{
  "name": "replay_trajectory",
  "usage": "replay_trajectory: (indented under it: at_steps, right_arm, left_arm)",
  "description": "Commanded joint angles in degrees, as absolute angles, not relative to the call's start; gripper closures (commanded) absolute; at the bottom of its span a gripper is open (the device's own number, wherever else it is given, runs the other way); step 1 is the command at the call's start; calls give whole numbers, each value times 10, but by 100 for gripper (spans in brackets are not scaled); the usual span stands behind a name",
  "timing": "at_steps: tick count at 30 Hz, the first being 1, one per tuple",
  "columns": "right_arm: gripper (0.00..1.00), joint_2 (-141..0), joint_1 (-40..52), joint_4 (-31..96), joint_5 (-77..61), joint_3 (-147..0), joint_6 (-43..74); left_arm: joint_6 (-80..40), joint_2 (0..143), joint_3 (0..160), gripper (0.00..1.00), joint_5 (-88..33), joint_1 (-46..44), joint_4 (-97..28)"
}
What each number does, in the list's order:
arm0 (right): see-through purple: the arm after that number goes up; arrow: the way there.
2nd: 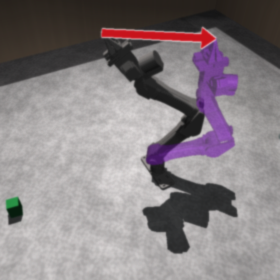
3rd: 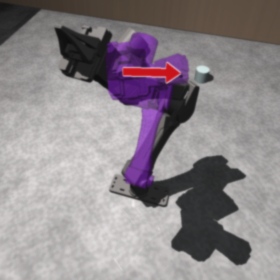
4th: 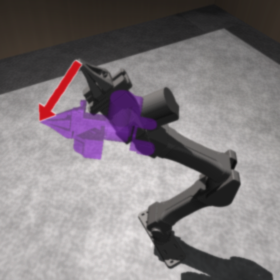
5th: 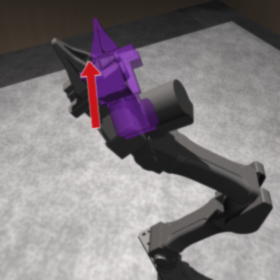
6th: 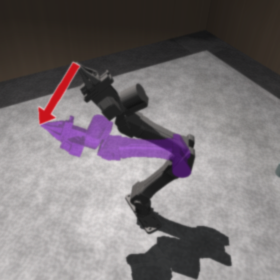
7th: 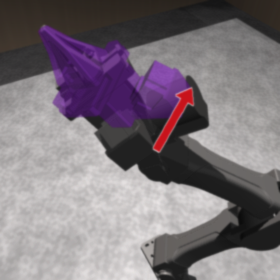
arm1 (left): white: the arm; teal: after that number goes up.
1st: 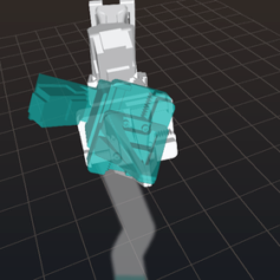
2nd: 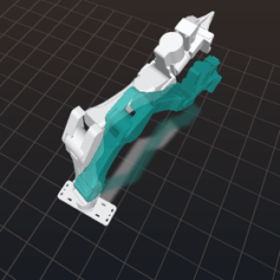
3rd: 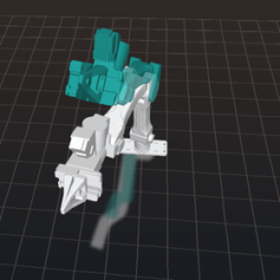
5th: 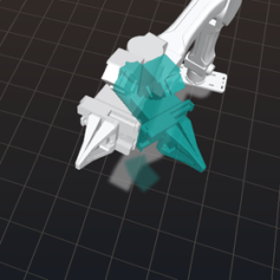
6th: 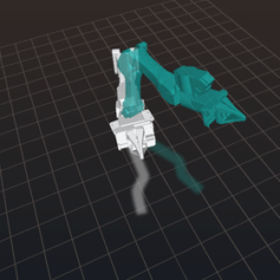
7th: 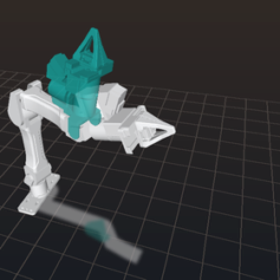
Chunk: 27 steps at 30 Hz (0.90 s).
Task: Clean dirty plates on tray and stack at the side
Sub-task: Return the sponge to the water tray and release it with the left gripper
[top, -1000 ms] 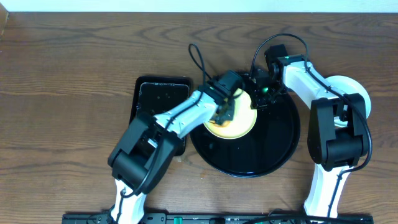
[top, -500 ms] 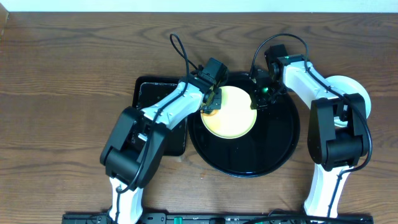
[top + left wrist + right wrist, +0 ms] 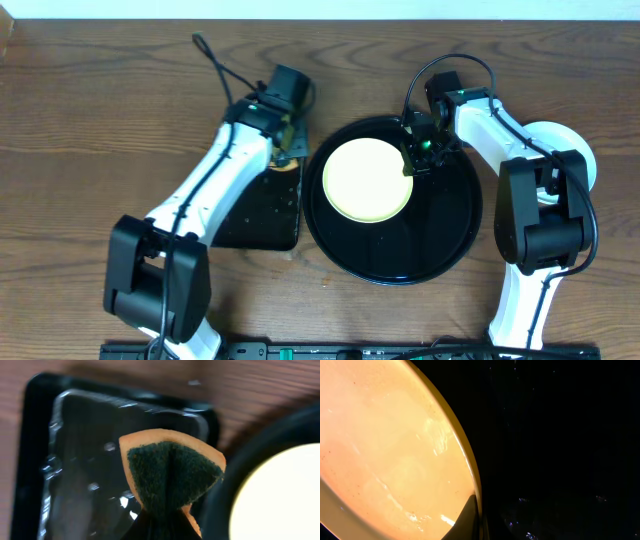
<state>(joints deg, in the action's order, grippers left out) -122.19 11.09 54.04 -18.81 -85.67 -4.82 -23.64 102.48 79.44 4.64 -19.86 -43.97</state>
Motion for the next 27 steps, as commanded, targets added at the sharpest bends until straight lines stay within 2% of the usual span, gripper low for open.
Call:
replay_trajectory:
  at_steps: [1, 2, 5, 12, 20, 21, 22, 23, 25, 27]
  right_arm:
    - [95, -1225, 114, 549, -155, -853, -47]
    - [91, -1225, 114, 549, -157, -853, -47]
    - [90, -1225, 116, 545, -169, -847, -47]
    - [98, -1225, 118, 539, -170, -839, -47]
    - [99, -1225, 118, 537, -170, -839, -47]
    - [99, -1225, 118, 537, -170, -839, -47]
    - [99, -1225, 118, 537, -170, -839, -47]
    - [99, -1225, 118, 538, -170, -839, -48]
    - [99, -1225, 118, 537, -170, -839, -47]
    - [99, -1225, 118, 537, -170, -839, -48]
  left_arm:
    - [-253, 1024, 793, 92, 34, -164, -448]
    - [-253, 1025, 788, 92, 28, -156, -447]
    - [-244, 1032, 769, 92, 21, -138, -444]
    - [-157, 1060, 714, 92, -8, -129, -403]
    - [-124, 1120, 698, 92, -9, -129, -378]
    - [-124, 1124, 698, 90, -8, -129, -378]
    - [-124, 1127, 698, 83, -8, -129, -376]
    - [-124, 1127, 698, 71, -8, -129, -376]
    - [-124, 1126, 699, 57, -8, -129, -374]
    - [-124, 1121, 708, 50, -8, -129, -378]
